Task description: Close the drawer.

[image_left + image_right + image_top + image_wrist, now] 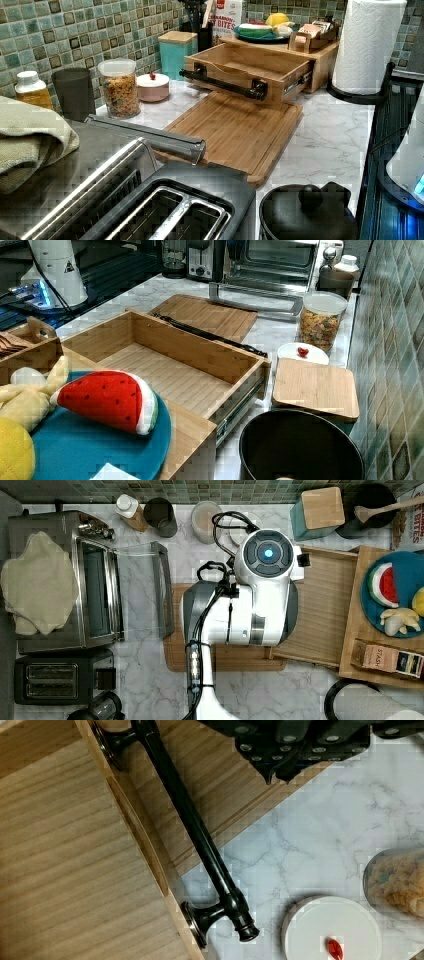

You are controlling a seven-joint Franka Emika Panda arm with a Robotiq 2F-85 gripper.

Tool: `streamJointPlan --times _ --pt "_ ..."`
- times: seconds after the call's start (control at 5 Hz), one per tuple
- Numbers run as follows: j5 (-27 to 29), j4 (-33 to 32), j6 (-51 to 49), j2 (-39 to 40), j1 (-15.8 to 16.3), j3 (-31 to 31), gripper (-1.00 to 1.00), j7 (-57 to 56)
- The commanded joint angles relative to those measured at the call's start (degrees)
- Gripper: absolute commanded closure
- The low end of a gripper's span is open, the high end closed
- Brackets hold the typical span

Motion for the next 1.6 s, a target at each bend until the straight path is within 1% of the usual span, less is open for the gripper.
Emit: streamJointPlan --times 0.2,0.4,0.6,0.8,1.2,1.4,1.6 --pt "-2.8 -3.2 6.9 5.8 -0.1 1.1 1.00 -13.6" --pt "-0.2 -4.9 9.7 6.9 -0.7 1.1 1.00 -17.5" --pt "1.2 -9.3 15.3 6.4 -1.3 1.3 1.00 -19.5" --pt "1.7 -10.9 16.7 6.7 -1.6 0.8 1.00 -20.9" --pt "2.2 -11.7 19.5 8.6 -2.3 0.2 1.00 -23.2" --pt "-0.9 -15.6 21.6 6.2 -1.8 -1.1 1.00 -20.8" --pt "-0.5 -15.0 24.4 8.3 -3.1 -1.5 1.00 -25.3"
